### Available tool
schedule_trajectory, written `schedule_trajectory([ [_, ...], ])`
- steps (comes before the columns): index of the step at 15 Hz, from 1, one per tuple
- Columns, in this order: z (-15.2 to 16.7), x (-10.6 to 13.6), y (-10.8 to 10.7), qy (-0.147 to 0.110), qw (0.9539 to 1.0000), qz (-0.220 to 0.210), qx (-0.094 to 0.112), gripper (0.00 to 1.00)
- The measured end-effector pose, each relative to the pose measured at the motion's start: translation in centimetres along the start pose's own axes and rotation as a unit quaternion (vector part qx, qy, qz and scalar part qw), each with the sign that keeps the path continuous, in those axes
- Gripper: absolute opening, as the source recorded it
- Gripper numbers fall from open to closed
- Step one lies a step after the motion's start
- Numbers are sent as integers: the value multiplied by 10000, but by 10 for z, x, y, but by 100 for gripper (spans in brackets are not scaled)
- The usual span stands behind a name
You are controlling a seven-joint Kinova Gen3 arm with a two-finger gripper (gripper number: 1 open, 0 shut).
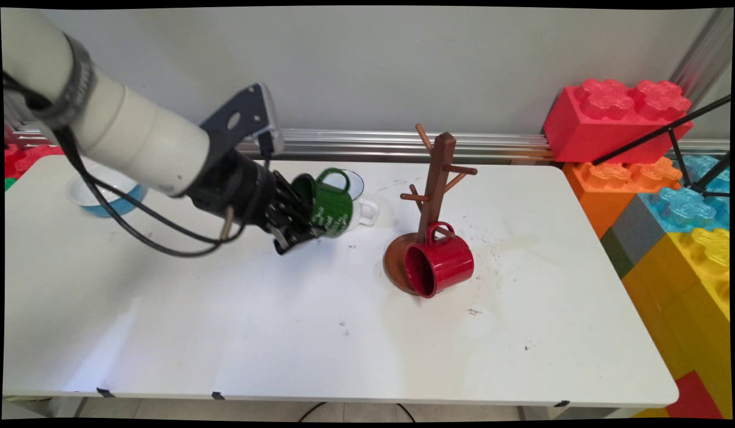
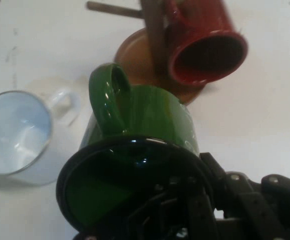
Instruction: Place the picked object on the table
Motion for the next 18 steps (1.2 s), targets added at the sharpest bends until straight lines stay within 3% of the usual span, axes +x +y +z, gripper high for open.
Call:
schedule_trajectory([
  [8, -11, 6, -37, -539, 9969, 572, 44, 0],
  [18, 25, 27, -55, -1533, 9782, 1397, -88, 0],
])
